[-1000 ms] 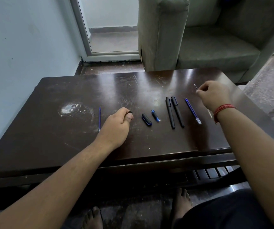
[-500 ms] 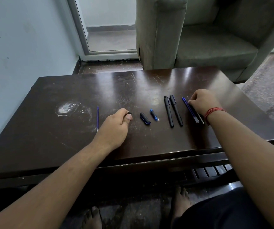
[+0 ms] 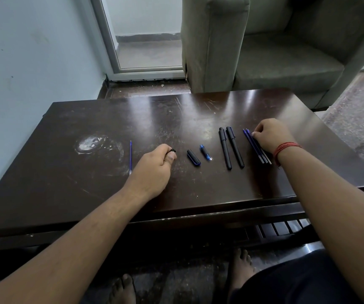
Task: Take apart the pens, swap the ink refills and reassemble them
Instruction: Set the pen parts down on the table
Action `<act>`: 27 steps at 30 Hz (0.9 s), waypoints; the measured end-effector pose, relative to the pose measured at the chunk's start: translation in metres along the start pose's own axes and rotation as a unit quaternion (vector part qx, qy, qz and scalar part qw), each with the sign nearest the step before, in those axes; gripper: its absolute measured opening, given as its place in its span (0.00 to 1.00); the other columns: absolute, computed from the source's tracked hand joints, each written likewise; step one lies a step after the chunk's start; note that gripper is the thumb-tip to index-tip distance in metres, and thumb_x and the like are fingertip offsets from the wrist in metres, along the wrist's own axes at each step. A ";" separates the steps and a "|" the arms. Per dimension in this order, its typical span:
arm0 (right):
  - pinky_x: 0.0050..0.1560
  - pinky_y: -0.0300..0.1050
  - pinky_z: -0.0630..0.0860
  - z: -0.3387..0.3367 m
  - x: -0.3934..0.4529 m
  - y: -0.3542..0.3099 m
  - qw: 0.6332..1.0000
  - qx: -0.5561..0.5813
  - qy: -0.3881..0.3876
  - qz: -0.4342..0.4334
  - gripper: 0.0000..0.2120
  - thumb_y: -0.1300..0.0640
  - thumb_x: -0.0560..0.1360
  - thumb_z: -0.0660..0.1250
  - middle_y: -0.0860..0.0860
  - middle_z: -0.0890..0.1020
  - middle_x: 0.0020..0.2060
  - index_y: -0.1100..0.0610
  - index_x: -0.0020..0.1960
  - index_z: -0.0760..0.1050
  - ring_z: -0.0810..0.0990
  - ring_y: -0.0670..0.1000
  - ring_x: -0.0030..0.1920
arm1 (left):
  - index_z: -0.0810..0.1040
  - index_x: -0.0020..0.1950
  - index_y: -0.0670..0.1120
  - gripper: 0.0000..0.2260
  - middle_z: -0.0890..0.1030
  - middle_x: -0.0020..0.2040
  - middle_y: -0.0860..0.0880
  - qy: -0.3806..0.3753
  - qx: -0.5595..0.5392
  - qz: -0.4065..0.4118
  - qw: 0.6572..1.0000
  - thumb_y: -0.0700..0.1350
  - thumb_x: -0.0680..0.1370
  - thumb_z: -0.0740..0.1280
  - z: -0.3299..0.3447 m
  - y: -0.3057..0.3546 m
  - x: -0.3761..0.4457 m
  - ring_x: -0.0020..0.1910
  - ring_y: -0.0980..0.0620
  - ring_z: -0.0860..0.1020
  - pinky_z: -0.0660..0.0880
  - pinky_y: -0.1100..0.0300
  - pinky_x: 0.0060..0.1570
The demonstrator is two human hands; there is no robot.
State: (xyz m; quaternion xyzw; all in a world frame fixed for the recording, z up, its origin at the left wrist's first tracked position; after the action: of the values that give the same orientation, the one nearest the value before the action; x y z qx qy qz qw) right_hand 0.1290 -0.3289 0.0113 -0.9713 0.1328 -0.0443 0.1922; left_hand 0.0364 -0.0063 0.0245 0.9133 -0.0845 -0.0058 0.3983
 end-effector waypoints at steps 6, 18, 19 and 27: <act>0.47 0.45 0.74 -0.004 -0.001 -0.003 1.000 0.000 0.012 -0.002 0.09 0.56 0.77 0.66 0.59 0.84 0.45 0.60 0.45 0.81 0.80 0.60 0.50 | 0.75 0.51 0.46 0.10 0.77 0.35 0.46 0.002 -0.004 0.008 1.000 0.47 0.85 0.56 0.001 -0.004 0.003 0.30 0.53 0.70 0.70 0.53 0.33; 0.51 0.52 0.79 0.010 -0.052 -0.122 0.984 -0.007 -0.002 -0.178 0.11 0.54 0.79 0.65 0.57 0.83 0.45 0.61 0.50 0.80 0.81 0.58 0.49 | 0.75 0.51 0.45 0.10 0.75 0.33 0.51 0.073 -0.013 -0.004 0.997 0.47 0.85 0.57 -0.032 -0.010 0.011 0.30 0.53 0.71 0.67 0.56 0.33; 0.50 0.50 0.79 0.014 -0.059 -0.132 0.981 -0.015 -0.013 -0.193 0.11 0.54 0.79 0.65 0.57 0.83 0.45 0.61 0.51 0.80 0.80 0.57 0.48 | 0.75 0.51 0.46 0.10 0.75 0.34 0.51 0.085 -0.012 -0.012 0.996 0.46 0.85 0.56 -0.041 -0.014 0.012 0.31 0.53 0.72 0.67 0.56 0.33; 0.50 0.52 0.80 0.051 -0.108 -0.191 0.961 0.001 -0.073 -0.266 0.11 0.51 0.79 0.64 0.54 0.83 0.45 0.58 0.51 0.79 0.81 0.54 0.47 | 0.75 0.51 0.46 0.11 0.79 0.44 0.46 0.101 -0.010 -0.111 0.989 0.47 0.84 0.55 -0.086 -0.068 0.020 0.42 0.47 0.76 0.70 0.53 0.40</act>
State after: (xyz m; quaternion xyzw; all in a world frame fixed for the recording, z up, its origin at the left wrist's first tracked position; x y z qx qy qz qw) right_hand 0.0779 -0.1099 0.0338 -0.9720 -0.1448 -0.0225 0.1837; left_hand 0.0727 0.0980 0.0346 0.9088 0.0576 0.0412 0.4112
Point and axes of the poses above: each hand's wrist, its own x-axis towards the middle knuckle, its own z-axis out of the palm, y = z × x, the point moved 6 cm from there along x, towards the middle knuckle
